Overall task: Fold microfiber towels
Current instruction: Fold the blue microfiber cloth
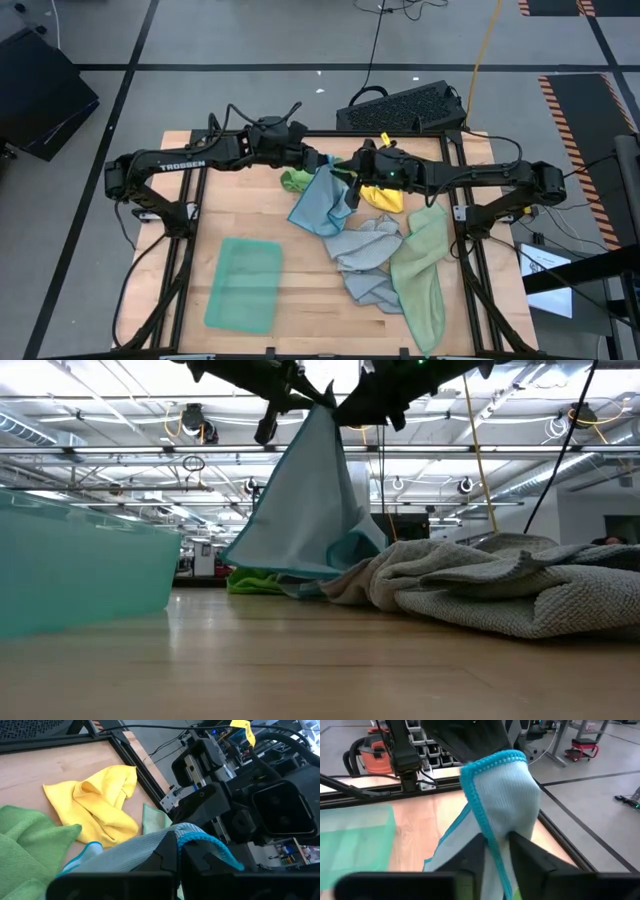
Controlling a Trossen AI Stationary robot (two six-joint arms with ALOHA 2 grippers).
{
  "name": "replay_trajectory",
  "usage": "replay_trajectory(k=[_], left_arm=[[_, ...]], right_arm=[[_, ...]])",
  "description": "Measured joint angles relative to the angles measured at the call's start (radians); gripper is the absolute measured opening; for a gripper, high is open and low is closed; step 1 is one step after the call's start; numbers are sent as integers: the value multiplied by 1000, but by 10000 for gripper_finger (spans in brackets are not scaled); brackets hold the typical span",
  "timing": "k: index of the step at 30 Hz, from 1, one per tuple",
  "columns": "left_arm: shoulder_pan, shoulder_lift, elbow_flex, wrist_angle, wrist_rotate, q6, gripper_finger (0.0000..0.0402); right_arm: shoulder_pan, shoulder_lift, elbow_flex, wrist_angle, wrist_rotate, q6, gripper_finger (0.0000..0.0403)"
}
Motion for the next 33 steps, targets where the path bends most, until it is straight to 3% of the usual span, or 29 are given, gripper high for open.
replay_trajectory(k=[5, 13, 19, 26, 30, 33], left_arm=[[0, 0, 0, -4, 0, 0, 1], [-2, 0, -1, -111, 10, 29, 4], [-23, 0, -1, -146, 15, 135, 27], [-96, 0, -1, -99, -2, 328, 104], [-158, 0, -1, -92, -116, 453, 158], [-209, 0, -1, -64, -225, 544, 189]], right_arm=[[0, 0, 0, 0, 1, 1, 7], [-18, -35, 0, -71, -27, 76, 4], [-56, -43, 0, -118, -199, 183, 4], [-66, -43, 0, -125, -278, 283, 3], [-86, -43, 0, -124, -396, 383, 3], [-90, -43, 0, -123, -422, 437, 3]])
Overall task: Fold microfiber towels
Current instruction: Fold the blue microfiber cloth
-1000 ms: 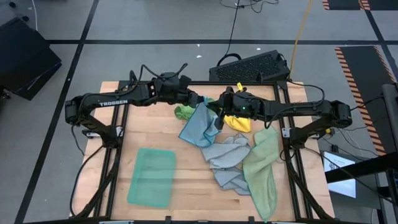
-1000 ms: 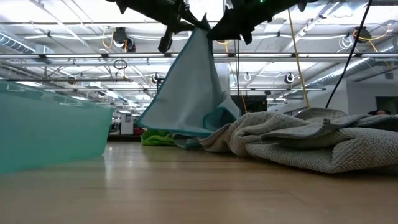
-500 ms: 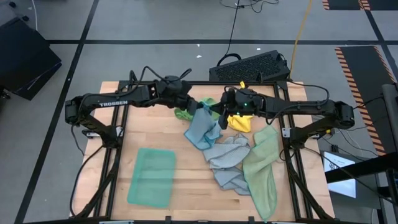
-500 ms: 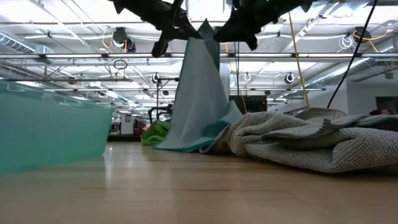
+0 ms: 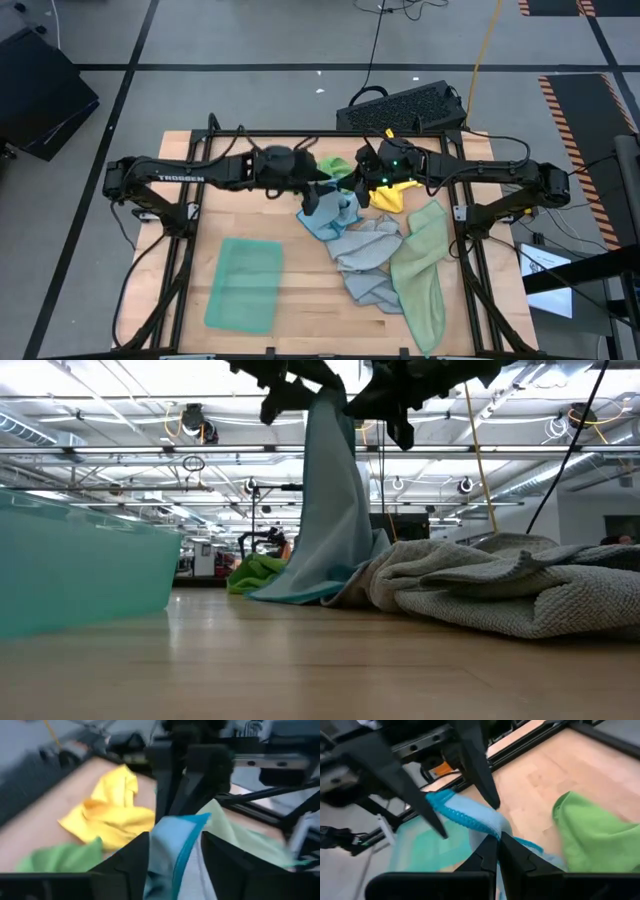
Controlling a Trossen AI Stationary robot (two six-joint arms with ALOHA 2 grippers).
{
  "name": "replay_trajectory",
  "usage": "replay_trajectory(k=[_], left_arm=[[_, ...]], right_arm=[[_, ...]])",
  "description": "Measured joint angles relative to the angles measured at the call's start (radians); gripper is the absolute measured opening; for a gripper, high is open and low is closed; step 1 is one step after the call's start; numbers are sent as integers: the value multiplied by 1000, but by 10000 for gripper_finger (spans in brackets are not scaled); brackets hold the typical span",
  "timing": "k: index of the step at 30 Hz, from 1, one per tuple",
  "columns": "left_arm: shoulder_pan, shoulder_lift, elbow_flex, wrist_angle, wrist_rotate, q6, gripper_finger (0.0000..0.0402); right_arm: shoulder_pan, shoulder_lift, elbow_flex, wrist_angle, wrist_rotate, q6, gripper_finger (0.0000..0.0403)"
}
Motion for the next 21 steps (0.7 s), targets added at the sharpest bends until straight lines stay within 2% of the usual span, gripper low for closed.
replay_trajectory(k=[4, 7, 12, 21], left_arm=[[-58, 0, 0, 29, -178, 77, 209], [-79, 0, 0, 55, -244, 113, 208], [-72, 0, 0, 55, -237, 129, 165], [-26, 10, 0, 69, -80, 176, 70]], right_arm=[[-3, 0, 0, 0, -10, 34, 3], [-2, 0, 0, -8, -35, 40, 3], [-2, 0, 0, -8, -37, 55, 3], [-2, 0, 0, -8, -37, 61, 3]])
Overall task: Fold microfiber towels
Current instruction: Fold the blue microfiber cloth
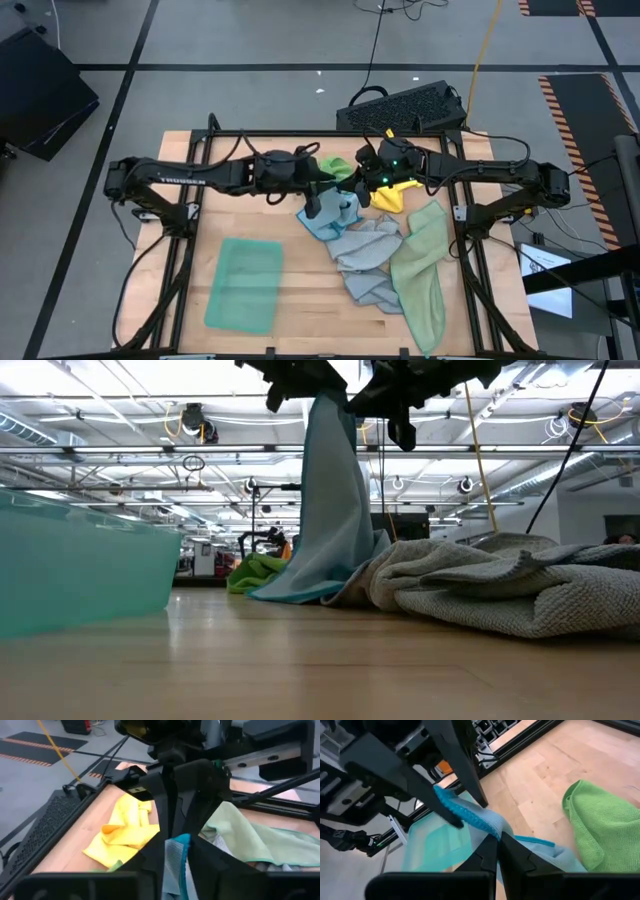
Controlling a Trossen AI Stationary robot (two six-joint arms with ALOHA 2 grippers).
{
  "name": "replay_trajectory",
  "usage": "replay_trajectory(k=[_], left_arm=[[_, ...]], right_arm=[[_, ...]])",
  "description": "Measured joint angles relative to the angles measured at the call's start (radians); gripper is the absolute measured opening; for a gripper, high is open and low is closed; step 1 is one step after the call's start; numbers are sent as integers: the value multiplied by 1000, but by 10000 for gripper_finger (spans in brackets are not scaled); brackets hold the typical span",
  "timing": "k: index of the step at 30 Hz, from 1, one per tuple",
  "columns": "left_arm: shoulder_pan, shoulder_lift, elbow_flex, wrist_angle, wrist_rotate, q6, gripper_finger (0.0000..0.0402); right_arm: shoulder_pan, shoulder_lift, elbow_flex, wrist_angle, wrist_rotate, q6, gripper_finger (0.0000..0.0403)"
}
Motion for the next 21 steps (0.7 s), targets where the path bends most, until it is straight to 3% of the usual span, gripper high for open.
replay_trajectory(k=[6, 11, 16, 21], left_arm=[[31, -1, 0, -16, 63, 5, 13], [51, -1, 0, -17, 70, -10, 6], [69, -1, 0, -15, 122, -87, 4], [83, -26, 2, 8, 164, -218, 3]], right_arm=[[0, 0, 0, 0, 0, -1, 4], [0, 0, 0, 0, 1, -11, 9], [0, -24, 0, -96, 5, -48, 50], [1, -65, -1, -301, 112, -145, 106]])
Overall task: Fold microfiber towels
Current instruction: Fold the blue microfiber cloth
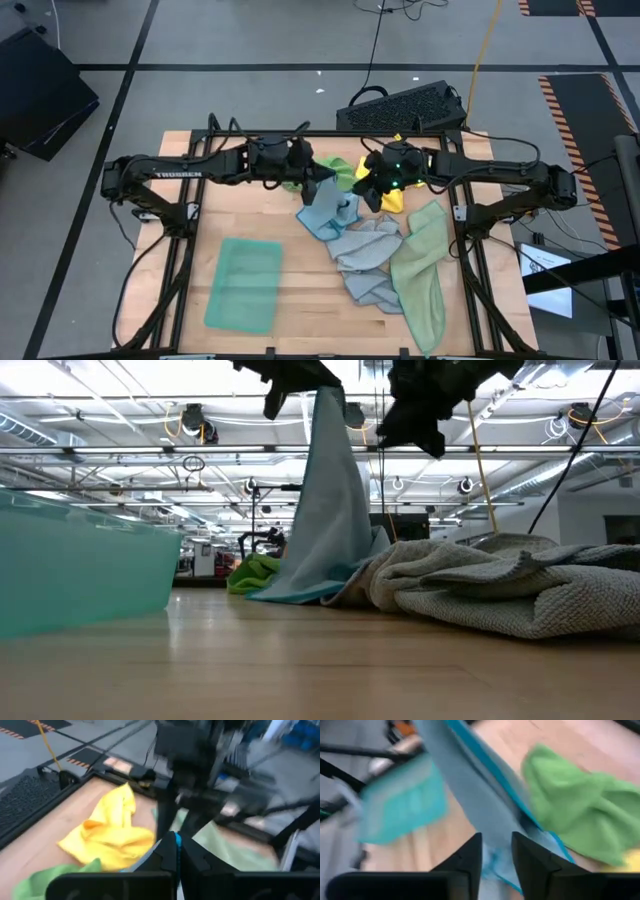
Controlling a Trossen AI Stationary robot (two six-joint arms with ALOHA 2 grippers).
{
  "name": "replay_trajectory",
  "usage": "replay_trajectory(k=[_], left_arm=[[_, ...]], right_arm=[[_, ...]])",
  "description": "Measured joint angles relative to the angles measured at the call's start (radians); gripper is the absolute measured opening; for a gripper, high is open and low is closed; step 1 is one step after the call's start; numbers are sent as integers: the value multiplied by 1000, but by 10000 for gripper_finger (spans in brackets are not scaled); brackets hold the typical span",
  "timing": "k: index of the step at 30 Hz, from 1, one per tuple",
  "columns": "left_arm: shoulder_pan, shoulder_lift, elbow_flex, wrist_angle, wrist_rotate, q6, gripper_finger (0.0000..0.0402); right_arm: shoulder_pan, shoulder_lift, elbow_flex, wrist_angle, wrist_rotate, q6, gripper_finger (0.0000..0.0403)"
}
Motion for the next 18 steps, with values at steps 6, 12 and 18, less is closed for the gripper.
replay_trajectory(k=[6, 12, 18], left_arm=[[5, -21, -1, -5, 44, -57, 2], [-6, -35, 0, -103, 91, -100, 2], [-74, -32, -1, -238, 140, -70, 2]], right_arm=[[2, -10, -15, -60, 26, -75, 149], [-6, -10, -136, 49, 25, 48, 155], [-27, 1, -233, 174, 18, 306, 157]])
